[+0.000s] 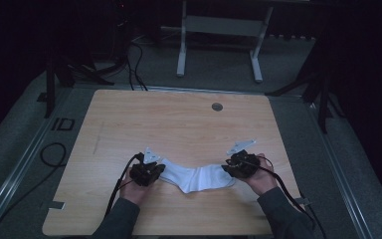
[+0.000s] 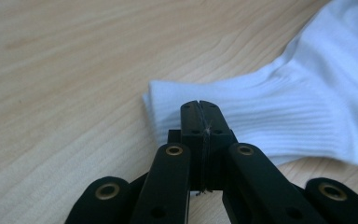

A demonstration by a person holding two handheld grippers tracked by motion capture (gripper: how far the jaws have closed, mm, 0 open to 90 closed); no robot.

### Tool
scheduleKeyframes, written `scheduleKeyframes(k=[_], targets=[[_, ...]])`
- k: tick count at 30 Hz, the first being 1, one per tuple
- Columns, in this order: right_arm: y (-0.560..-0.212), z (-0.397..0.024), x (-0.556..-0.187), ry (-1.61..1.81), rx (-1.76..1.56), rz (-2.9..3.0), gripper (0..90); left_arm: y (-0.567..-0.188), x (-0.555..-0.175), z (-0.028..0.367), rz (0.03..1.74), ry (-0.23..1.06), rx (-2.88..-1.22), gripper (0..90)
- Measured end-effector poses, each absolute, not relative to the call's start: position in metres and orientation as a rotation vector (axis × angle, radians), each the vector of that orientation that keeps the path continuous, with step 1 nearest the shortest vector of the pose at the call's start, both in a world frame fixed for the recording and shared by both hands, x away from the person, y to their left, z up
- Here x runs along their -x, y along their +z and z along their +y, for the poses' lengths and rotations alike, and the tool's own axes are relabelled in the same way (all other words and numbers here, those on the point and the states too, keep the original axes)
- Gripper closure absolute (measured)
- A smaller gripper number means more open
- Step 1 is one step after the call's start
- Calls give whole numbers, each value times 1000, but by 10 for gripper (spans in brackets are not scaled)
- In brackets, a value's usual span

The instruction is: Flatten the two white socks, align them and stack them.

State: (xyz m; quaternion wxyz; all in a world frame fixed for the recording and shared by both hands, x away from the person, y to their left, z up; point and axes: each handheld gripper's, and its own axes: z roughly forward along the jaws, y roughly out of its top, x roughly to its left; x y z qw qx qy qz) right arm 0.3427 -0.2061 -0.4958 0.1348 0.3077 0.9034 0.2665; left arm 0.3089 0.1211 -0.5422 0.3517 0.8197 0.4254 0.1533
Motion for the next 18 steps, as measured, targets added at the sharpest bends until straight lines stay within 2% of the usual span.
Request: scheduleKeyframes(k=[11,13,14,15,18], targets=[[-517,-212,-344,713,-951,2661,723,-550,-310,117,1099,392,-2155,898],[-521,-213,-347,690,-970,2665,819,-551,-309,116,1095,395,-2162,898],[-521,-213,-347,690,-970,2665,819,-551,-309,116,1095,395,-2162,898],[-522,-214,-347,683,-977,2665,867,-551,-309,115,1087,400,-2173,898],[-519,-219,-346,652,-970,2649,886,-552,-309,116,1092,394,-2163,899]])
